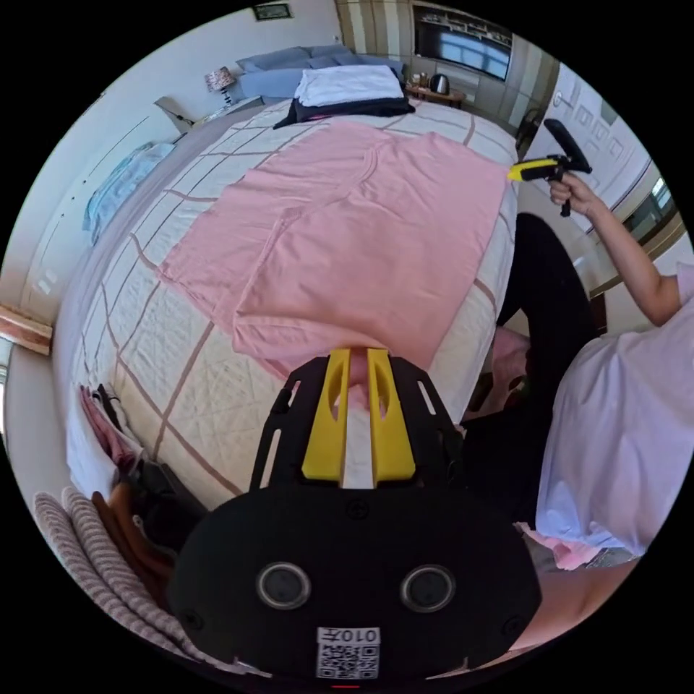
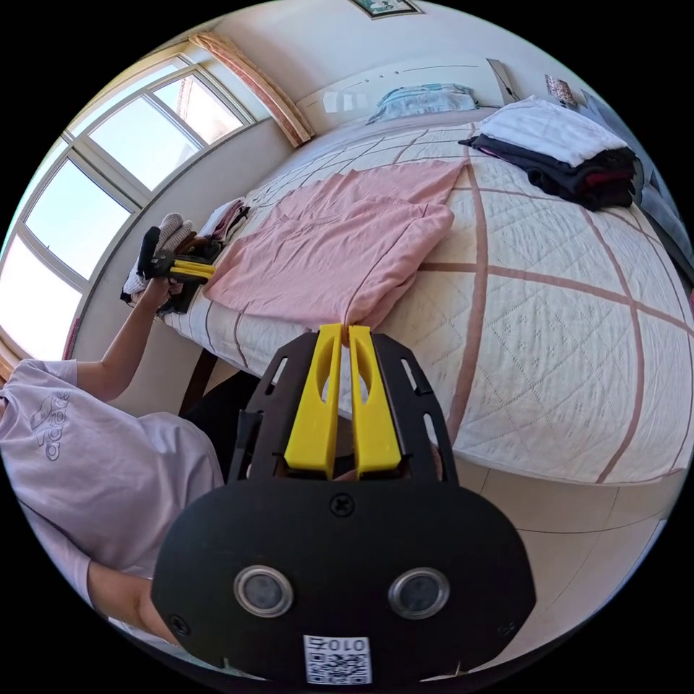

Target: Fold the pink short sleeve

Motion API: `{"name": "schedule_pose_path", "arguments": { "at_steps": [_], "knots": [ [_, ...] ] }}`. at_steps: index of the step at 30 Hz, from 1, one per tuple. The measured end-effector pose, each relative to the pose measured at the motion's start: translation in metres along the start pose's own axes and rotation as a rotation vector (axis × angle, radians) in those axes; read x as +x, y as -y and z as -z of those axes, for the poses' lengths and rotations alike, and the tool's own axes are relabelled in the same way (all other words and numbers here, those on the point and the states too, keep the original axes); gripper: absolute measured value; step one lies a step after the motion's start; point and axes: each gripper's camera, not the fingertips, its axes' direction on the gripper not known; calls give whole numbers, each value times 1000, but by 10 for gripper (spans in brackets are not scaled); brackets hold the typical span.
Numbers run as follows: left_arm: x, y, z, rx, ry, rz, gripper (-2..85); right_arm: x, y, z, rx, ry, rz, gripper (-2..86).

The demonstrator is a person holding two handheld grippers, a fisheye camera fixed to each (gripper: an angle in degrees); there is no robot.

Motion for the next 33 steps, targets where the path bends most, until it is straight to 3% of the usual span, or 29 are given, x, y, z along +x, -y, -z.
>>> {"name": "schedule_pose_path", "arguments": {
  "at_steps": [13, 26, 33],
  "knots": [
    [-71, -20, -5, -5, -247, -72, 96, 4, 10, -6, -20, 8, 2, 42],
    [-62, -25, 5, 9, -23, -373, 57, 5, 21, -10, -42, -6, -6, 41],
    [-63, -14, -8, -46, -26, -458, 27, 8, 26, -12, -37, 6, -19, 41]
  ]
}}
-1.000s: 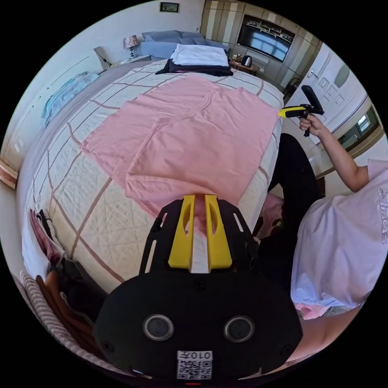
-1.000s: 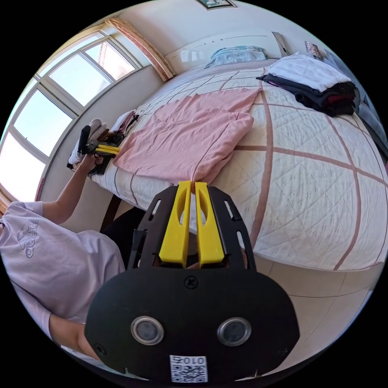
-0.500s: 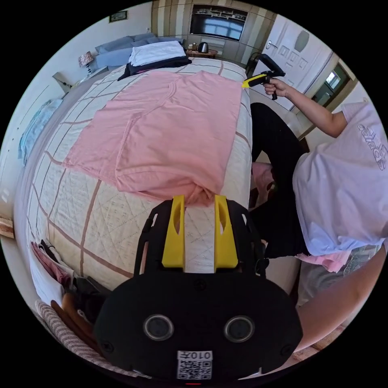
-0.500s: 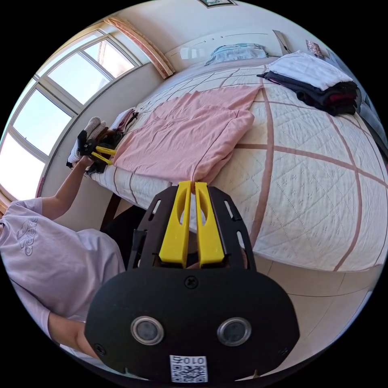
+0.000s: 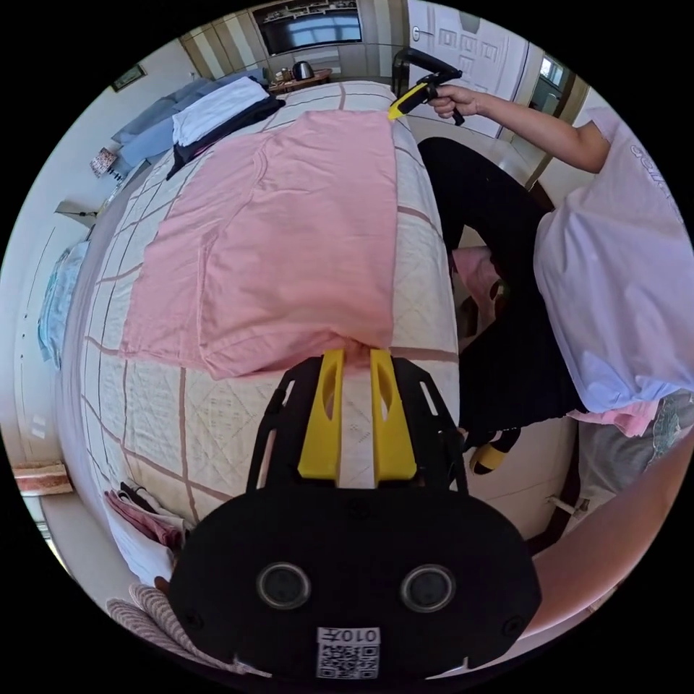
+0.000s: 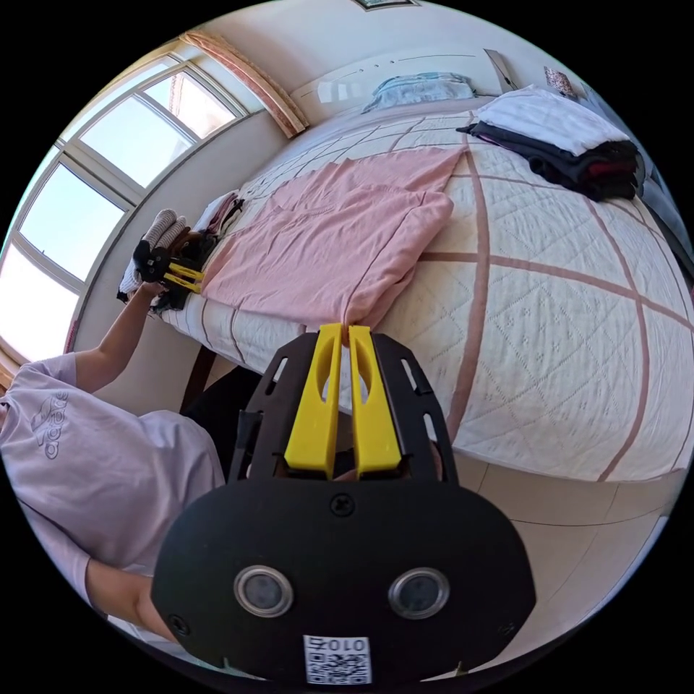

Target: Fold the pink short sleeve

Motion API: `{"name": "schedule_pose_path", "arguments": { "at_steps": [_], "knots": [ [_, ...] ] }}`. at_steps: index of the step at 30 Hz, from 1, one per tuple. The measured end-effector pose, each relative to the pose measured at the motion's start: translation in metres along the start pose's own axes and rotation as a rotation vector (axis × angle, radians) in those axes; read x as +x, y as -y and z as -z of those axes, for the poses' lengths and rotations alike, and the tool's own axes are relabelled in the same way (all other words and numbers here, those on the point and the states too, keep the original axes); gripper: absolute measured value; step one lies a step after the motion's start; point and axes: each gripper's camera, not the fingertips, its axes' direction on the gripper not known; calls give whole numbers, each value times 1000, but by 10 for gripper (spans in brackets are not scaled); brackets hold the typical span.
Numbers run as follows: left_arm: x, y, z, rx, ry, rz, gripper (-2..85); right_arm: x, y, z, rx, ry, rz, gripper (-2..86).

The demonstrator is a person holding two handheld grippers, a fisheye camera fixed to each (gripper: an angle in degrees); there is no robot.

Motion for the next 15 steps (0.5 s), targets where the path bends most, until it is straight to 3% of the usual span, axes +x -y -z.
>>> {"name": "schedule_pose_path", "arguments": {
  "at_steps": [5, 10, 15],
  "knots": [
    [-25, -35, 6, 85, -140, 120, 5, 0, 1, 32, 131, 59, 10, 40],
    [-46, -72, -6, 157, -210, 282, 7, 2, 15, -4, -79, -40, 37, 40],
    [-61, -89, -12, 210, -274, 444, 41, 15, 9, -7, -14, 46, -17, 41]
  ]
}}
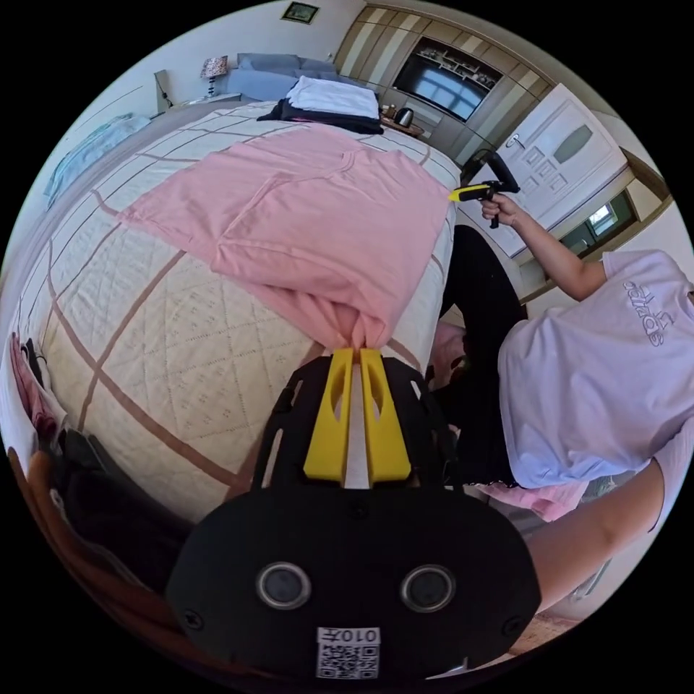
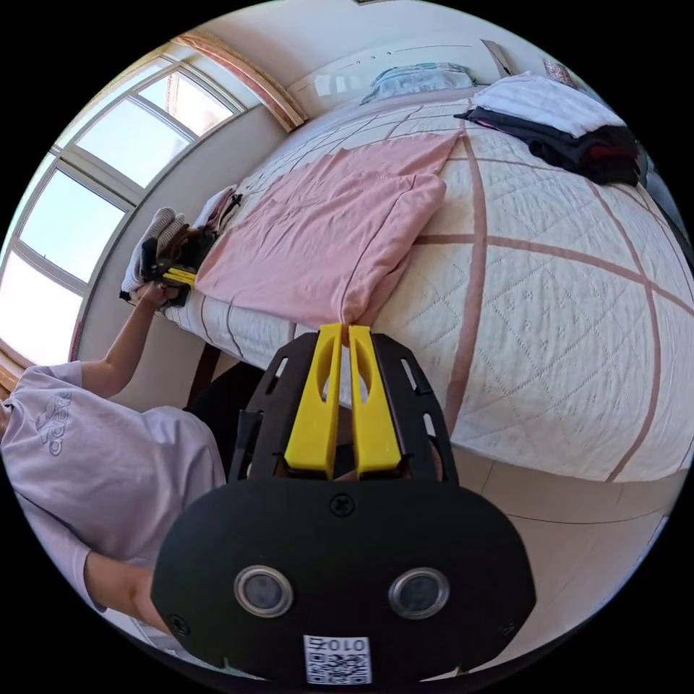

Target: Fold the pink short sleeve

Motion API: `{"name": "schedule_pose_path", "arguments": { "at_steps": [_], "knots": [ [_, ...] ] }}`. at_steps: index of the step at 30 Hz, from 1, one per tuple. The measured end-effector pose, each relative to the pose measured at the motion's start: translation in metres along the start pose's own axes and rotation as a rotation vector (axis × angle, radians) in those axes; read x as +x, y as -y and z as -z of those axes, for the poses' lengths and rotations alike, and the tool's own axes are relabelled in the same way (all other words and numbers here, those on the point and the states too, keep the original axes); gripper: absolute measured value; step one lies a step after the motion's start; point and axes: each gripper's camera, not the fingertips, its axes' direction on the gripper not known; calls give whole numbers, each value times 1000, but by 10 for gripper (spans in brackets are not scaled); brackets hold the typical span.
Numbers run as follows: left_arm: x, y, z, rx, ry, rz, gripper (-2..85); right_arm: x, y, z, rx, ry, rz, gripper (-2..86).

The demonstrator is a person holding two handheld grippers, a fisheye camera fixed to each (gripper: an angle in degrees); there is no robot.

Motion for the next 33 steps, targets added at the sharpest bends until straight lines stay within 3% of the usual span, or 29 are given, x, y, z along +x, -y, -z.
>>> {"name": "schedule_pose_path", "arguments": {
  "at_steps": [7, 16, 23, 28, 33],
  "knots": [
    [4, -3, 26, 152, 22, 52, 119, -3, 5, 0, 20, 9, 21, 42],
    [-5, 24, -15, 49, 29, -10, 56, -12, 13, -1, 32, -34, 28, 41],
    [-16, 11, 13, 101, -90, 125, 26, -37, 21, 23, 37, -37, 97, 38],
    [-32, 3, -18, 63, -131, 259, 35, -24, 27, -16, -91, -57, 67, 41],
    [-26, -8, -7, 160, -122, 346, 66, -23, 29, 13, -11, -52, 96, 65]
  ]
}}
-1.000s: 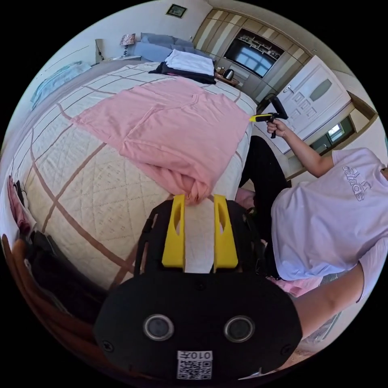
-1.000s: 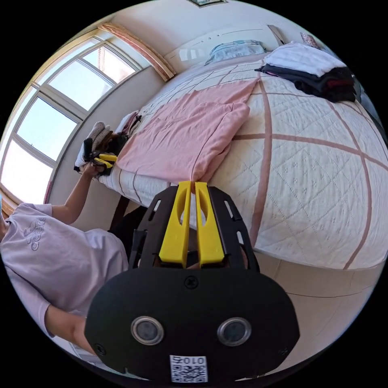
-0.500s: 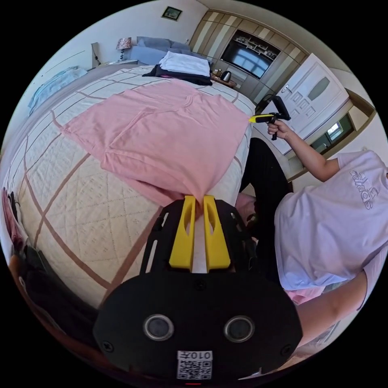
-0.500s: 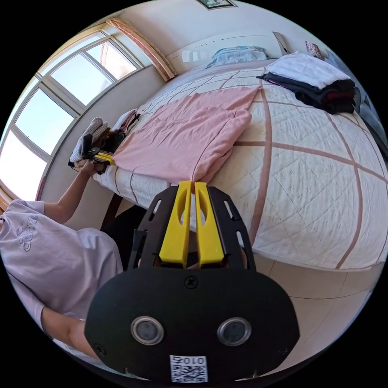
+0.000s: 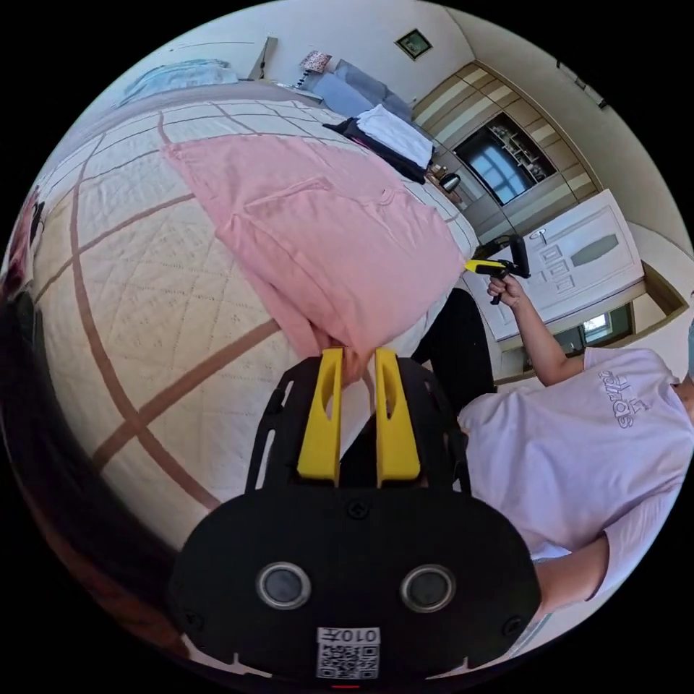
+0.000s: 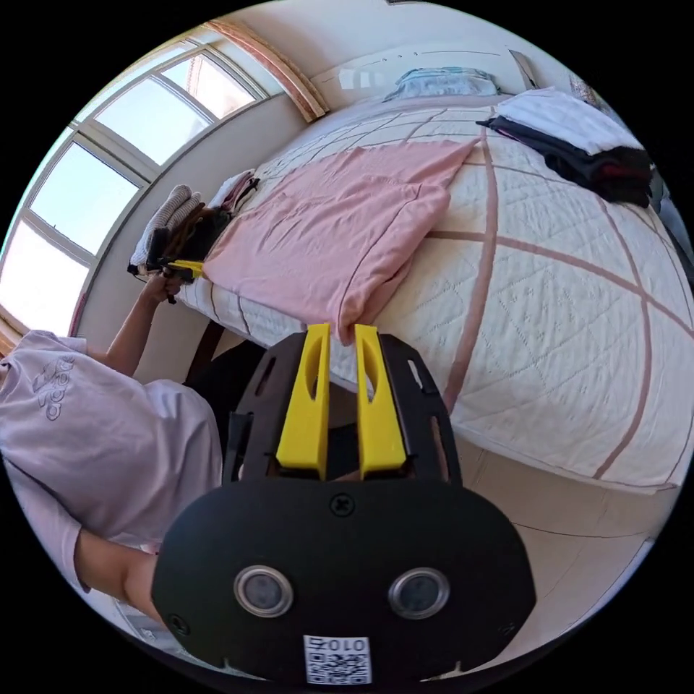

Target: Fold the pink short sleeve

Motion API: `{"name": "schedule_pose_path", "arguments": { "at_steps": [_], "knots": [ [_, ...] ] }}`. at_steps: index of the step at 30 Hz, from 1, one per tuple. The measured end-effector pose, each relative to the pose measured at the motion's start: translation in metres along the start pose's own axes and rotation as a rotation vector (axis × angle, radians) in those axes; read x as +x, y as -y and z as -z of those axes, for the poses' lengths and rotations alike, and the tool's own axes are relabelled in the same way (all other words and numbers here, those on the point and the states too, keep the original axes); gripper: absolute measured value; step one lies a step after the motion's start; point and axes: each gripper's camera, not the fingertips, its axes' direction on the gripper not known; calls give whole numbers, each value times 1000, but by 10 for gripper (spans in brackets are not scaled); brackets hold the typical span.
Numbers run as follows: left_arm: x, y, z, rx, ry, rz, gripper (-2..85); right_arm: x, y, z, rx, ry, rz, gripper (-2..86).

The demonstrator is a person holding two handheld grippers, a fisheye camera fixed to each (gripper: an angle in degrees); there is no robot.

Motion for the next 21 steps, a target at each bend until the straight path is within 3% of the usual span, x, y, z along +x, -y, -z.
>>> {"name": "schedule_pose_path", "arguments": {
  "at_steps": [3, 5, 7, 10, 14, 21],
  "knots": [
    [30, 1, 43, 28, 171, 74, 86, 12, 17, 46, 172, -70, -4, 69],
    [49, 29, 80, 151, 372, 75, 98, 23, 53, 60, 233, -115, 2, 69],
    [41, 71, 91, 207, 446, 74, 106, 40, 106, 59, 230, -145, -23, 72],
    [-9, 153, 88, 273, 414, 114, 115, 76, 201, 35, 182, -112, -83, 78],
    [-96, 222, 60, 284, 409, 342, 125, 113, 293, -5, 151, -136, -211, 109],
    [-155, 247, 28, 229, 391, 520, 124, 140, 351, -71, -93, -283, -328, 107]
  ]
}}
